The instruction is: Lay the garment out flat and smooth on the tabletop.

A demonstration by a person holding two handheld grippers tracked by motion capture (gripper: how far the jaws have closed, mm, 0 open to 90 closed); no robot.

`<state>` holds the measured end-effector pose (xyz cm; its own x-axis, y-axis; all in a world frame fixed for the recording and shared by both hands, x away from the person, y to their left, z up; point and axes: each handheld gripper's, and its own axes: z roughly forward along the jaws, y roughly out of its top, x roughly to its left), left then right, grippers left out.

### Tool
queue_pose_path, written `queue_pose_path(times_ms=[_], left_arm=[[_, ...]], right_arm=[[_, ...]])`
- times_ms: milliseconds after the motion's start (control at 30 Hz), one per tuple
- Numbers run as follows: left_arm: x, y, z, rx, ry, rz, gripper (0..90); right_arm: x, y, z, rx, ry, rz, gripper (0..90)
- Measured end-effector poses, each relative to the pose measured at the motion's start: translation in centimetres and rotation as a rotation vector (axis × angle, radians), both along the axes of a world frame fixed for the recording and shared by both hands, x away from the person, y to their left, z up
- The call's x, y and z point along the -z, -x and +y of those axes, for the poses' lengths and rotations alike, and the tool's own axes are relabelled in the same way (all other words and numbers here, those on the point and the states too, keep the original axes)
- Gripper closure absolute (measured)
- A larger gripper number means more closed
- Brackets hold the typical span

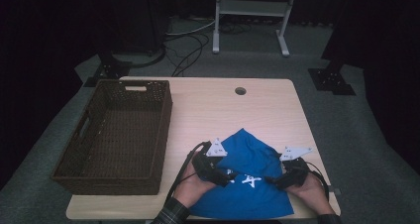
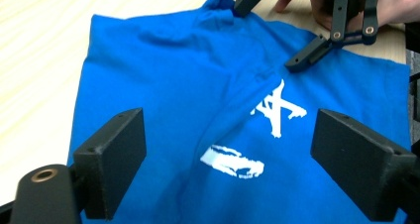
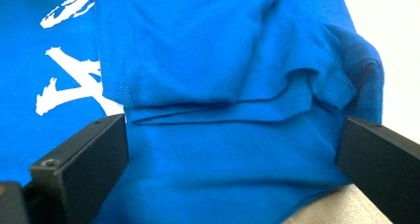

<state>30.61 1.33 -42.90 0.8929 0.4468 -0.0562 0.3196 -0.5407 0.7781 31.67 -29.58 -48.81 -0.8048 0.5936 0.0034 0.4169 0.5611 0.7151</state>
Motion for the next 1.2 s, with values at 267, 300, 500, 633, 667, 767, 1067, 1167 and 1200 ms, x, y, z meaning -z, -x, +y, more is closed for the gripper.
queue_pose_path(times_ms=[267, 300, 500, 633, 667, 767, 1067, 1167, 1200], left_arm=[[-0.2, -0.5, -0.9, 0.010, 0.012, -0.005, 18.7], [-0.1, -0.5, -1.1, 0.010, 0.014, -0.004, 19.2], [0.1, -0.8, -1.8, 0.012, 0.014, -0.011, 23.0], [0.2, -0.9, -2.2, 0.031, 0.013, -0.019, 27.6], [0.3, -0.9, -2.3, 0.032, 0.012, -0.021, 28.9], [0.4, -1.0, -2.6, 0.037, 0.002, -0.025, 31.0], [0.3, -1.3, -3.7, 0.040, 0.010, -0.007, 34.7], [0.4, -1.5, -4.1, 0.049, 0.014, 0.000, 35.4], [0.4, -1.5, -4.2, 0.047, 0.017, 0.001, 36.2]], right_arm=[[0.0, 0.0, 0.0, 0.001, 0.000, 0.000, 0.0], [0.0, 0.0, 0.0, 0.001, -0.001, 0.001, 0.0], [0.0, 0.0, 0.0, 0.001, -0.001, 0.000, 0.0], [0.0, 0.0, 0.0, 0.000, 0.000, -0.001, 0.0], [0.0, 0.0, 0.0, 0.000, 0.000, -0.001, 0.0], [0.0, 0.0, 0.0, 0.000, 0.000, -0.001, 0.0], [0.0, 0.0, 0.0, 0.000, -0.001, -0.001, 0.0], [0.0, 0.0, 0.0, -0.001, -0.001, -0.002, 0.0], [0.0, 0.0, 0.0, 0.000, 0.000, 0.000, 0.0]])
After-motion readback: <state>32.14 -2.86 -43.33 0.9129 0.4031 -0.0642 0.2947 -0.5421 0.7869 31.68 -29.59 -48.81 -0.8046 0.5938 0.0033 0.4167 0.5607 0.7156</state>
